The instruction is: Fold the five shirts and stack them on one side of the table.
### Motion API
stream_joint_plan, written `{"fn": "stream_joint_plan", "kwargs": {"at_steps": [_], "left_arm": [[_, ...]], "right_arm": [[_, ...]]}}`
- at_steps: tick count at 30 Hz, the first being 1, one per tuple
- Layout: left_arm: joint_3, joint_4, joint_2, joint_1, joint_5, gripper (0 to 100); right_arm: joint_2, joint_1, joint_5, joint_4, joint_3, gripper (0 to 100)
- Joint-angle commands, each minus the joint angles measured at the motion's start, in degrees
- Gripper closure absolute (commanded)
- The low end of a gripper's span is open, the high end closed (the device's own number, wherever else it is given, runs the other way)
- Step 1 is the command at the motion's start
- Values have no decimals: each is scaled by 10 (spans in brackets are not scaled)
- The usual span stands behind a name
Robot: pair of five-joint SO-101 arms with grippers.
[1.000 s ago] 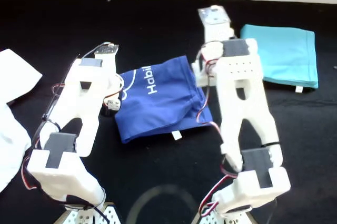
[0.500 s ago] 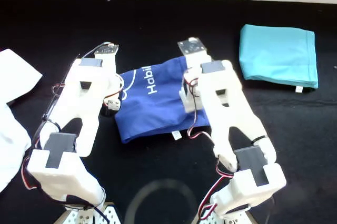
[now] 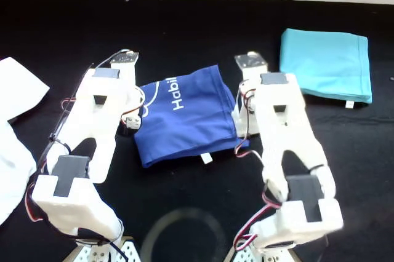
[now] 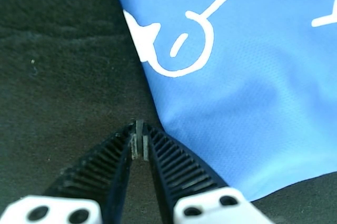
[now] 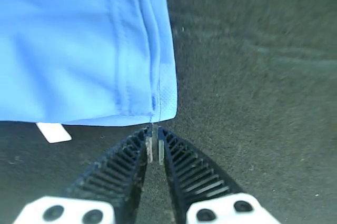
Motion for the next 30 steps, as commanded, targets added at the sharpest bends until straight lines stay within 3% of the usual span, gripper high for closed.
{"fn": "stream_joint_plan", "kwargs": {"at_steps": [1,7,11,19,30], "left_arm": [[-7,-1,-29,-6,4,991],[-7,-4,-29,-6,4,991],[-5,-1,-29,-6,4,991],[-7,-2,-29,-7,4,991],[-7,1,-29,-7,5,991]], "right_arm": [[-77,-12,-24,-13,-16,992],[-65,-73,-36,-120,32,992],[-15,-73,-36,-190,58,992],[5,-73,-34,-112,65,992],[-1,-56,-33,-146,162,992]]}}
